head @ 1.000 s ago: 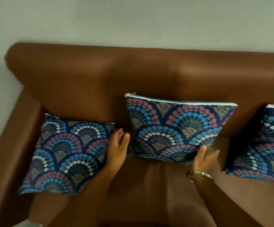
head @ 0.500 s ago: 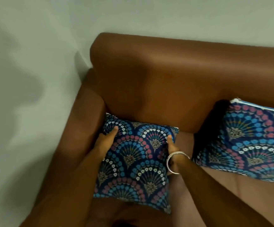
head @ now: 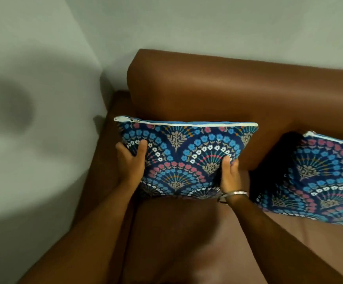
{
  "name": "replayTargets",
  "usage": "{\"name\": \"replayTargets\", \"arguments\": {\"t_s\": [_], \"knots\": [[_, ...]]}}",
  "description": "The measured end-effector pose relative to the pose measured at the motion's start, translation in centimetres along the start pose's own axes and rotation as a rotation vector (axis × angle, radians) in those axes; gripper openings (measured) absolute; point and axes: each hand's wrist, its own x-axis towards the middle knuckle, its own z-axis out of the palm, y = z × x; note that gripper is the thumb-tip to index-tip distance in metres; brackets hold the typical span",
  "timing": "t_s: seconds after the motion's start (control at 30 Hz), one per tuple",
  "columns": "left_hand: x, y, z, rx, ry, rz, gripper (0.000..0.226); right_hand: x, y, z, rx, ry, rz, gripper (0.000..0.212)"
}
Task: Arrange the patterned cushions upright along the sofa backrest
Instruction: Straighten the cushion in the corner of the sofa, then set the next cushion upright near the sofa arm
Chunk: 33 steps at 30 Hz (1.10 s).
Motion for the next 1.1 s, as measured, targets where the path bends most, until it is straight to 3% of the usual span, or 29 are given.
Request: {"name": "replayTargets", "arguments": {"t_s": [0.13, 0.2, 0.3, 0.33, 0.43, 0.47, 0.57, 0.7, 0.77, 0.83, 0.9, 1.0, 1.1], "knots": [[2.9, 0.5, -0.4, -0.076, -0.028, -0.023, 0.037, -1.1, 3.7, -3.0, -0.02, -0.049, 0.012, 0.042], [3.1, 0.6, -0.5, -0.026, -0.019, 0.036, 0.025, -1.5, 5.0, -3.3, -0.012, -0.161, 0.041, 0.039], [3.1, -0.4, -2.4, -0.004, 0.088, 0.073, 0.036, -1.5, 5.1, -0.4, -0.118, -0.291, 0.082, 0.044], [3.4, -0.8, -3.0, 0.004, 0.096, 0.074, 0.046, -1.6, 4.5, 0.8, -0.144, -0.327, 0.082, 0.055], [4.2, 0.0, -3.1, 0.053, 0.042, 0.057, 0.063, -1.0, 4.6, 2.5, -0.16, -0.309, 0.138, 0.116], [4.0, 0.7, -2.7, 0.068, 0.037, 0.035, 0.063, -0.8, 4.8, 1.9, -0.146, -0.32, 0.152, 0.117], [1.0, 2.3, -1.9, 0.06, 0.12, 0.035, 0.06, -2.3, 3.6, -3.4, -0.115, -0.341, 0.093, 0.082], [-10.4, -0.5, 1.6, 0.071, 0.172, -0.017, 0.071, -5.6, 6.0, -15.8, -0.268, -0.214, -0.018, 0.115], [-18.1, -1.4, 6.7, 0.11, 0.039, -0.06, 0.078, -7.2, 8.7, -23.7, -0.297, -0.087, 0.005, 0.114], [-26.3, -0.9, 14.2, 0.05, -0.141, -0.176, 0.077, -7.9, 11.2, -32.8, -0.303, 0.043, 0.042, 0.101], [-34.0, 0.4, 22.7, 0.02, -0.329, -0.214, 0.059, -7.5, 13.8, -42.2, -0.316, 0.187, 0.097, 0.085], [-43.6, 4.4, 35.1, 0.022, -0.634, -0.067, 0.029, -4.4, 16.8, -56.3, -0.293, 0.387, 0.142, 0.095], [-49.4, 10.1, 47.8, 0.016, -0.902, 0.097, 0.041, 1.1, 19.9, -68.6, -0.232, 0.472, 0.105, 0.091]]}}
